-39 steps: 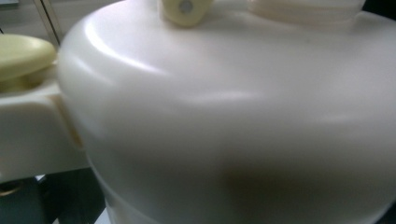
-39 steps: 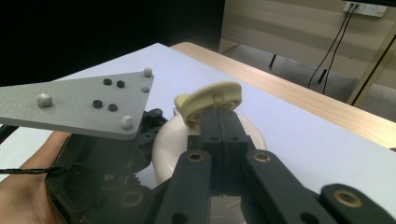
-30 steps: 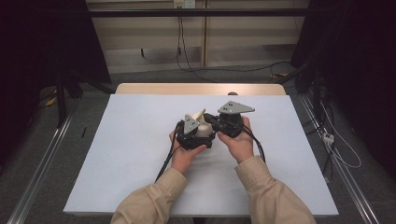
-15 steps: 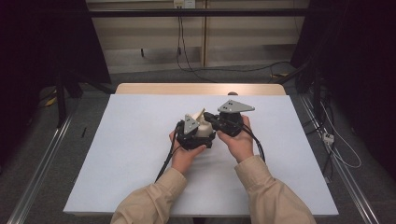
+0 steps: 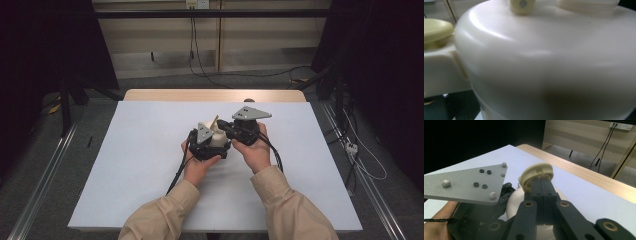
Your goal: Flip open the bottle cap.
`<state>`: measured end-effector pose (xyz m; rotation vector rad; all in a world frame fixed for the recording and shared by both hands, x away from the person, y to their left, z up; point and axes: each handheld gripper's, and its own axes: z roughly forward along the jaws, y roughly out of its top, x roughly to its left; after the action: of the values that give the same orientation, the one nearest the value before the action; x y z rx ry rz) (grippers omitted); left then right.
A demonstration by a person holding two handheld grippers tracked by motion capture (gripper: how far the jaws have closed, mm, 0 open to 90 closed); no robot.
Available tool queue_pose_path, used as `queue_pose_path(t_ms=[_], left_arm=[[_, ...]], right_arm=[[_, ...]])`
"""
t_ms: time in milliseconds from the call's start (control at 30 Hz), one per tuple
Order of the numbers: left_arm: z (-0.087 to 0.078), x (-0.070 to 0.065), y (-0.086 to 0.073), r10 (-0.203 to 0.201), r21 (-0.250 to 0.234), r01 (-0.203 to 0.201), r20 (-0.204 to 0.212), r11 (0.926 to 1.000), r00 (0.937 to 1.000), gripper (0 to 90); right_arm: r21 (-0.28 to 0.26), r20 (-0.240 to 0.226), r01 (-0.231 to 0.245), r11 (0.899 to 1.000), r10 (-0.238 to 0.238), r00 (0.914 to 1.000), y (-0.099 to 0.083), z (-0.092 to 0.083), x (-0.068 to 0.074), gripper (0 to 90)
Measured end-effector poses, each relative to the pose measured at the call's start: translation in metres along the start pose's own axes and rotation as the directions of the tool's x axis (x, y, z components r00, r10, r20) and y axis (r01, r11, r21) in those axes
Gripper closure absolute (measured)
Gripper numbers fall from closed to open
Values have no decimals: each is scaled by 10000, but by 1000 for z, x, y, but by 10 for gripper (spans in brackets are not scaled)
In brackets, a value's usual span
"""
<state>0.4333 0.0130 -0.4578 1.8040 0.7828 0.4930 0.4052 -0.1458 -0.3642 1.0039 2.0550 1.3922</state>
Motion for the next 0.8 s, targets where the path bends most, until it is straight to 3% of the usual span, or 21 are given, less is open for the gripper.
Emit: queue_pose_path(t_ms=[800], left_arm=[[0, 0, 0, -23, 2, 23, -9, 10000, 10000, 48]], right_arm=[[34, -100, 87, 10000, -87, 9999, 4, 6, 2, 900]])
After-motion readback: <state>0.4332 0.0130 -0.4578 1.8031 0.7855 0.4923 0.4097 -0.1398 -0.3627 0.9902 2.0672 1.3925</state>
